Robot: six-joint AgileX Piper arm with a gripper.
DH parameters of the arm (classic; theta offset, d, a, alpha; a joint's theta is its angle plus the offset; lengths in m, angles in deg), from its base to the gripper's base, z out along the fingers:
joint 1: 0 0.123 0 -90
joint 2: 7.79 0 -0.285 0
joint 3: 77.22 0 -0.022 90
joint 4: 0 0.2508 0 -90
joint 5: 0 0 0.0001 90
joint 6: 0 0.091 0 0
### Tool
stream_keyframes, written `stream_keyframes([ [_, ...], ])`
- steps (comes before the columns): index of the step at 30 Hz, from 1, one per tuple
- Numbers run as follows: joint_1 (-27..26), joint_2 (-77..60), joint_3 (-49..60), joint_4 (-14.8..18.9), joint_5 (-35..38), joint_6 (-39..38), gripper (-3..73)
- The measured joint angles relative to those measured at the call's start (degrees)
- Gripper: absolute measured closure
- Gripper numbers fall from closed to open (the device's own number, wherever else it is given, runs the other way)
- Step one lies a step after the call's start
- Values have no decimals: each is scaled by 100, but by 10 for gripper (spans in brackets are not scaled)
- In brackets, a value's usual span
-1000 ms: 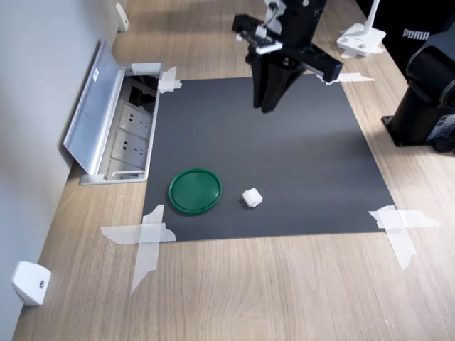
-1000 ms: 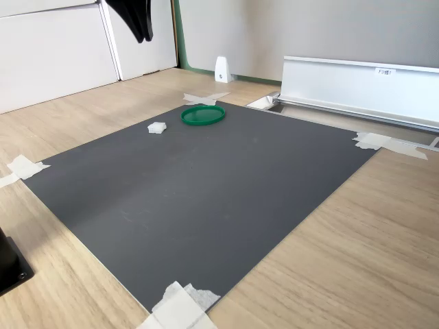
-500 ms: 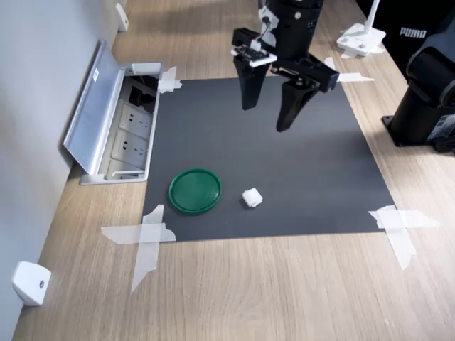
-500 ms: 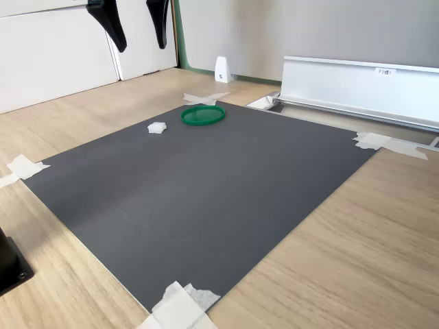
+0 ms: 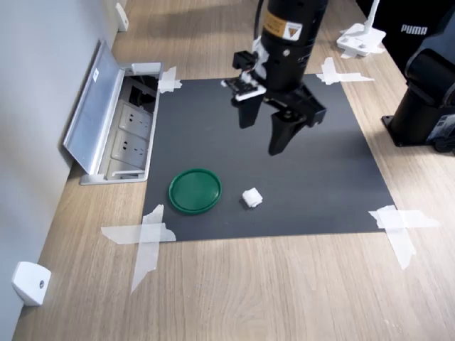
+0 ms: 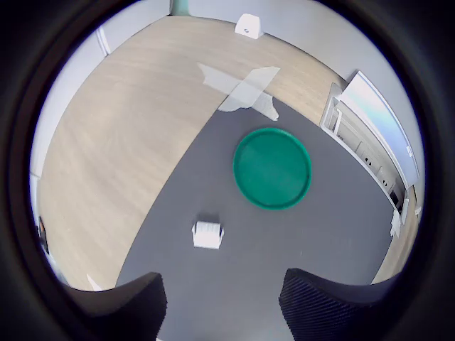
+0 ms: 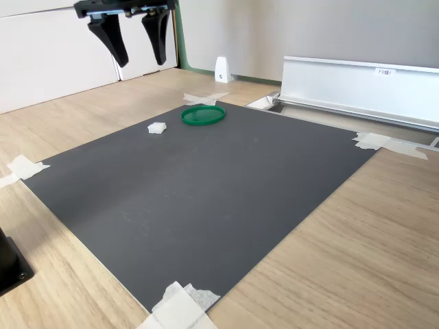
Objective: Grasp a white terminal and put it on the green lid.
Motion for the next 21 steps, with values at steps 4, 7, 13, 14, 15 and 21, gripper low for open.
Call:
stream_keyframes([
  [4, 0, 260, 16, 145, -111, -25, 13],
  [7, 0, 381, 153, 163, -288, -45, 13],
  [13, 0, 465, 452, 176, -678, -45, 13],
  [14, 0, 517, 483, 176, -726, -58, 13],
  [15, 0, 574, 501, 176, -777, -85, 13],
  [21, 168, 847, 527, 182, -1012, -183, 13],
])
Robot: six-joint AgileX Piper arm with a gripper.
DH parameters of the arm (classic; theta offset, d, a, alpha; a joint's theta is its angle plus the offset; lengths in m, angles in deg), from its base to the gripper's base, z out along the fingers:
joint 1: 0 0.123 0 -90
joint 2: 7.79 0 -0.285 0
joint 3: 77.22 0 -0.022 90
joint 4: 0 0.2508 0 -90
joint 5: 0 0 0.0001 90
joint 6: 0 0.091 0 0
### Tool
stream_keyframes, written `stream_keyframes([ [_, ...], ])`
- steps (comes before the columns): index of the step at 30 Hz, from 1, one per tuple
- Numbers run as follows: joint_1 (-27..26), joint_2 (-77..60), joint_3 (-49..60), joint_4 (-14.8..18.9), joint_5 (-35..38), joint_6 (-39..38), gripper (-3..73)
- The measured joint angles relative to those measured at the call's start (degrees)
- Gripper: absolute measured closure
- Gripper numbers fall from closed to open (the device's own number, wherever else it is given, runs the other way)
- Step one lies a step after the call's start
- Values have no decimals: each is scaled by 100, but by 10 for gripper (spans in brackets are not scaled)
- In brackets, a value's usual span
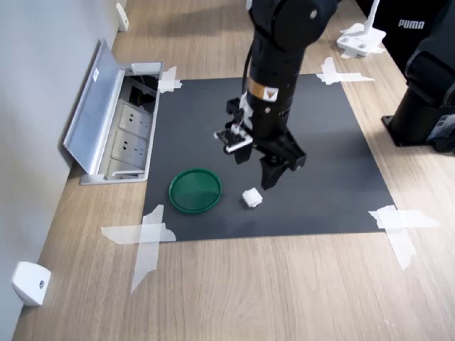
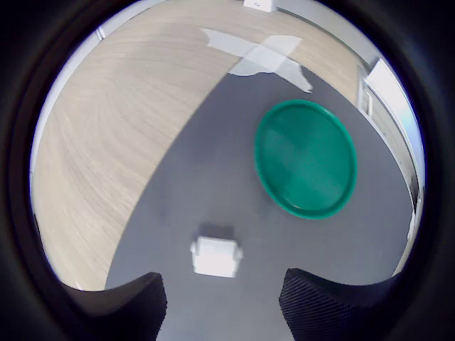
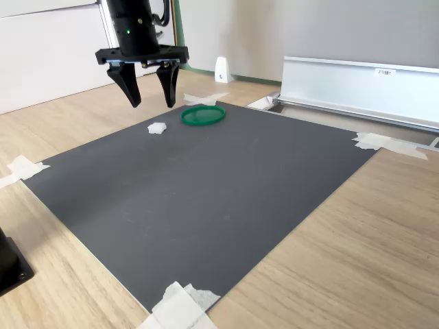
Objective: Grasp a white terminal and put it on the green lid.
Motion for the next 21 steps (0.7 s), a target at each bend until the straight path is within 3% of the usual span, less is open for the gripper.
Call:
stream_keyframes([
  [6, 231, 53, 0, 59, -120, 255, 13],
  [21, -12, 409, -14, -122, -95, 488, 13],
])
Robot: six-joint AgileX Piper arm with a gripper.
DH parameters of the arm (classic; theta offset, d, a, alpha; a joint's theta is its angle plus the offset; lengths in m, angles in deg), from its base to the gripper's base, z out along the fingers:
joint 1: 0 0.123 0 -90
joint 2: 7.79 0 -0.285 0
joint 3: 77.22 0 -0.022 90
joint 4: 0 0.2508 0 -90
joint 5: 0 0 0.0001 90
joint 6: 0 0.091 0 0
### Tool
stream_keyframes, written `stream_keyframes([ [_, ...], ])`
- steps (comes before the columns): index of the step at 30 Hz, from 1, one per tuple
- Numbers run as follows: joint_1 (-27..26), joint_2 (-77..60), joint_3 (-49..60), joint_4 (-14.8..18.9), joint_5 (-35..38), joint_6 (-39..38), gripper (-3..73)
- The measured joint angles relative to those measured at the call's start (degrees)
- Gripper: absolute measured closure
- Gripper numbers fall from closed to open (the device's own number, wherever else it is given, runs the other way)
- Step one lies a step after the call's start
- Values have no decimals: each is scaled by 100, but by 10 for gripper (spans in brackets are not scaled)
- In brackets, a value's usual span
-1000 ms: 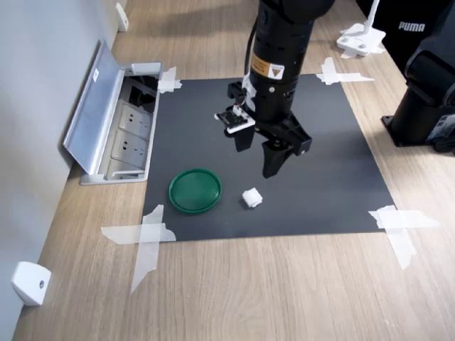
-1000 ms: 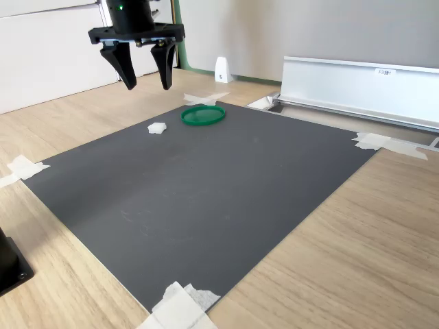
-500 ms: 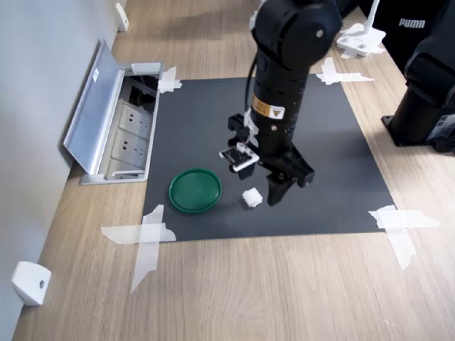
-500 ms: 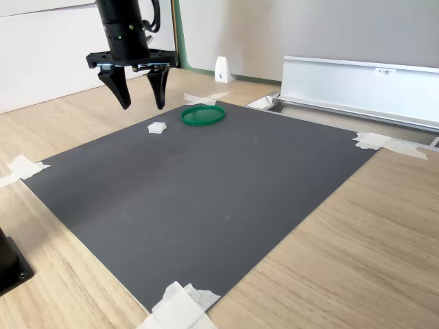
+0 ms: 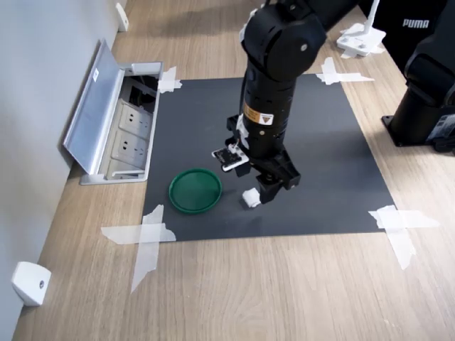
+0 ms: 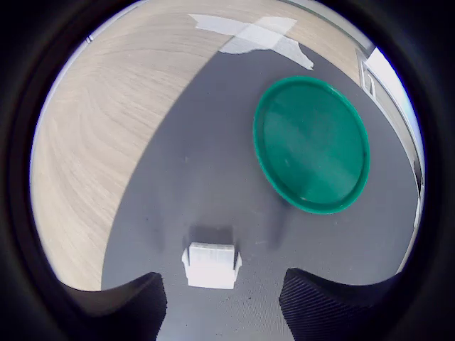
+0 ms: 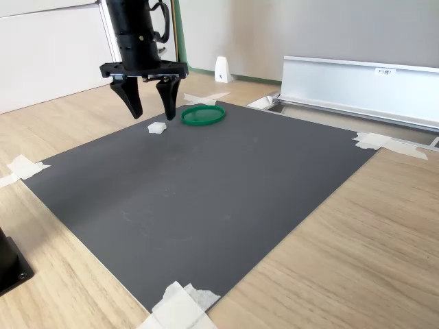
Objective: Grasp a white terminal and put it on the green lid.
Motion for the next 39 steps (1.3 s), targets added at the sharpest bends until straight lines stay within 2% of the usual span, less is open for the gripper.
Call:
stream_keyframes([
  [19, 59, 396, -188, -30, -132, -282, 13],
  [29, 59, 448, -283, 0, 30, -311, 95],
  [39, 59, 521, -278, 0, -16, -313, 119],
])
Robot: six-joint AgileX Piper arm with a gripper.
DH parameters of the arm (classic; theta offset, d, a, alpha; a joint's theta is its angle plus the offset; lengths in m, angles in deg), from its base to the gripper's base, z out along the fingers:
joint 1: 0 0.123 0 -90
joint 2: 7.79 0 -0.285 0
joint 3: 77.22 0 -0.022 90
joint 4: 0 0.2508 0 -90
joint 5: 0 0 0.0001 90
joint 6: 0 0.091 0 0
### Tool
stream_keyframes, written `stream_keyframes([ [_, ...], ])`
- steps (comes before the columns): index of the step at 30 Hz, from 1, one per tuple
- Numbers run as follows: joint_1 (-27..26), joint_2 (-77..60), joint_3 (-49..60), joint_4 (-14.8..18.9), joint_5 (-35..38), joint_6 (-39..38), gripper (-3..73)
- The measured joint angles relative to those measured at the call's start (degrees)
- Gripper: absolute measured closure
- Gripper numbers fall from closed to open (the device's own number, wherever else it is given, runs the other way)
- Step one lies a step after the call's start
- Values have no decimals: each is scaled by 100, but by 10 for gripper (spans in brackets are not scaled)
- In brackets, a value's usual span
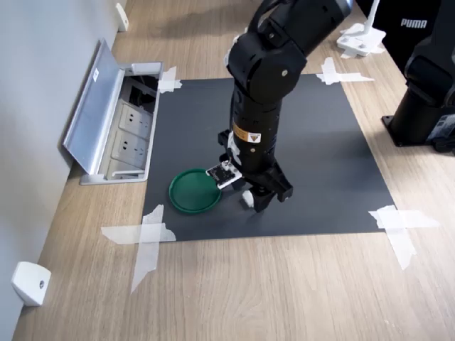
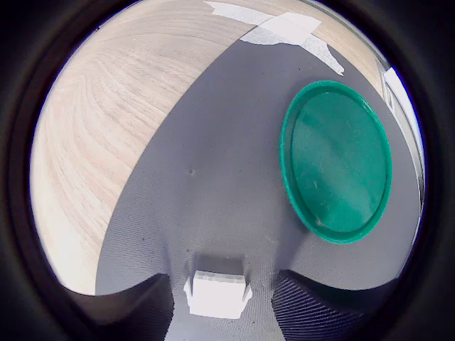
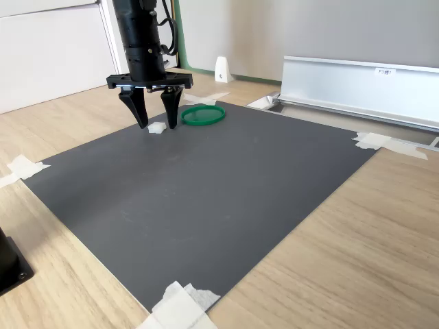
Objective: Grasp a white terminal and put it on the green lid.
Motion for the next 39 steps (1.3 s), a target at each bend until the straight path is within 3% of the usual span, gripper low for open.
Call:
stream_keyframes([
  [7, 0, 54, 0, -84, -10, -17, 215],
  [11, 0, 54, 0, -110, -22, -36, 363],
  [18, 0, -20, -197, 0, 166, -201, 367],
  [28, -146, -209, -1885, -97, 1349, -1022, 367],
  [34, -669, 86, -2288, -250, 1401, -1476, 367],
  [39, -739, 544, -2293, -414, 1373, -1647, 367],
])
